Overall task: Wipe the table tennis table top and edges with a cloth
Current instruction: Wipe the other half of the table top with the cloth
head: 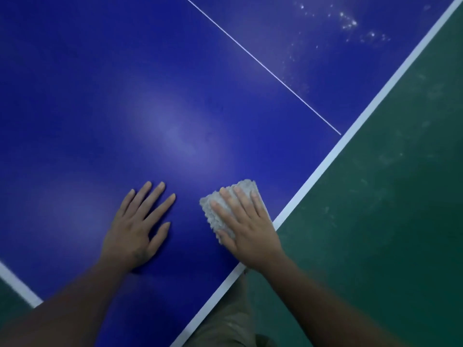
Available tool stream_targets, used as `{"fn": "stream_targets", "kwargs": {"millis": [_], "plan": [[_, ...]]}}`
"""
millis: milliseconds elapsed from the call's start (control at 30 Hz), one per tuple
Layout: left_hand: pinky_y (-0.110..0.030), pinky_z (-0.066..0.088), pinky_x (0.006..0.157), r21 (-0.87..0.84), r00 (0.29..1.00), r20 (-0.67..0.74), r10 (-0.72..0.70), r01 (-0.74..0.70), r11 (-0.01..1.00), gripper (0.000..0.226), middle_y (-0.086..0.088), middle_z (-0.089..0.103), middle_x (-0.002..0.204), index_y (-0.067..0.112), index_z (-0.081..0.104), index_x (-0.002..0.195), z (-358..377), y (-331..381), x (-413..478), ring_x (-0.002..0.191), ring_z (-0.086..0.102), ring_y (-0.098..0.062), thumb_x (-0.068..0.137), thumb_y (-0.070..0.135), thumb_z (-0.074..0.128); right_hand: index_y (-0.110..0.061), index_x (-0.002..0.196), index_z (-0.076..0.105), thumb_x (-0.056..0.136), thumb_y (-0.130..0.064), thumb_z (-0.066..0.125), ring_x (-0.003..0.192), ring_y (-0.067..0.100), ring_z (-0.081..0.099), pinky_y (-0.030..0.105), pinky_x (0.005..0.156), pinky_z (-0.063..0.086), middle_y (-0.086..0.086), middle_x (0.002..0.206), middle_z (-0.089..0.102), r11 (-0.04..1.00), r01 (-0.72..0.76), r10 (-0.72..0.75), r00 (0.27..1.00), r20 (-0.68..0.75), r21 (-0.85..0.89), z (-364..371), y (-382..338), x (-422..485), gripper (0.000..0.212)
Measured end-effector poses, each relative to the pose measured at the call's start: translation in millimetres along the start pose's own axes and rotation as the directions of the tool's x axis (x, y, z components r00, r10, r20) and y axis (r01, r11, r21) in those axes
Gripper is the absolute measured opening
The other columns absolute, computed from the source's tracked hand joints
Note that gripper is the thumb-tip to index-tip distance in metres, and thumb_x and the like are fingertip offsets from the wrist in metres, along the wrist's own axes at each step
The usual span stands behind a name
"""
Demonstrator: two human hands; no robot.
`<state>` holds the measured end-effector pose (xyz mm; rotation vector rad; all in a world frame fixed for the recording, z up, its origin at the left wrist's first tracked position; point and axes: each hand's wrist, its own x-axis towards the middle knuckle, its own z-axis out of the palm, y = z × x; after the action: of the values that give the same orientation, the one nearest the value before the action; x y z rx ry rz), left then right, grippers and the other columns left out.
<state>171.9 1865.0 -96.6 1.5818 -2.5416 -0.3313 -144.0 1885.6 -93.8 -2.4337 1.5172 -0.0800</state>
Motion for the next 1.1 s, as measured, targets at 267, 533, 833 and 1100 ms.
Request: {"fn": "stream_targets", "kwargs": {"millis": [267, 533, 833, 1100], "plan": [[-0.064, 0.028, 0.128, 0.042, 0.994, -0.034, -0.104, 0.105, 0.994, 0.057, -0.012, 0.037, 0.173, 0.008, 0.055, 0.157, 0.3, 21.1, 14.5, 0.162, 0.032, -0.036, 0.11, 0.038, 0.044, -0.028, 0.172, 0.012, 0.111, -0.051, 0.026, 0.166, 0.027, -0.002, 0.059, 0.133, 0.005, 0.001, 0.18, 0.003, 0.954, -0.287, 0.286, 0.958, -0.019, -0.087, -45.7, 139.6, 101.5, 0.067], [-0.054, 0.024, 0.133, -0.235, 0.905, -0.171, -0.388, 0.345, 0.909, 0.052, -0.014, 0.047, 0.166, 0.003, 0.054, 0.153, 20.4, 109.9, 169.4, 0.159, 0.037, -0.033, 0.108, 0.03, 0.054, -0.027, 0.171, 0.019, 0.112, -0.048, 0.038, 0.166, 0.029, 0.002, 0.06, 0.131, 0.013, 0.003, 0.18, 0.007, 0.985, -0.169, 0.171, 0.983, 0.07, -0.031, -44.5, 102.6, 23.4, 0.066], [-0.058, 0.0, 0.135, -0.018, 0.764, -0.045, -0.644, 0.644, 0.765, 0.075, -0.006, 0.0, 0.182, 0.017, 0.008, 0.174, 46.6, 172.1, 273.0, 0.168, -0.005, -0.03, 0.113, 0.056, 0.025, -0.025, 0.17, 0.024, 0.112, -0.045, 0.034, 0.166, 0.029, 0.004, 0.062, 0.13, 0.013, 0.003, 0.179, 0.01, 0.981, -0.134, 0.142, 0.988, 0.052, -0.139, -77.7, 264.4, 61.2, 0.063], [-0.058, 0.008, 0.135, 0.039, 0.741, -0.083, -0.666, 0.671, 0.741, 0.071, -0.005, 0.01, 0.182, 0.019, 0.017, 0.173, 45.1, 174.6, 276.6, 0.169, 0.002, -0.028, 0.112, 0.053, 0.028, -0.021, 0.172, 0.014, 0.113, -0.044, 0.025, 0.166, 0.031, 0.0, 0.063, 0.13, 0.007, 0.008, 0.18, 0.005, 0.93, -0.353, 0.354, 0.935, -0.012, -0.107, -101.4, 326.0, 116.2, 0.064]]}}
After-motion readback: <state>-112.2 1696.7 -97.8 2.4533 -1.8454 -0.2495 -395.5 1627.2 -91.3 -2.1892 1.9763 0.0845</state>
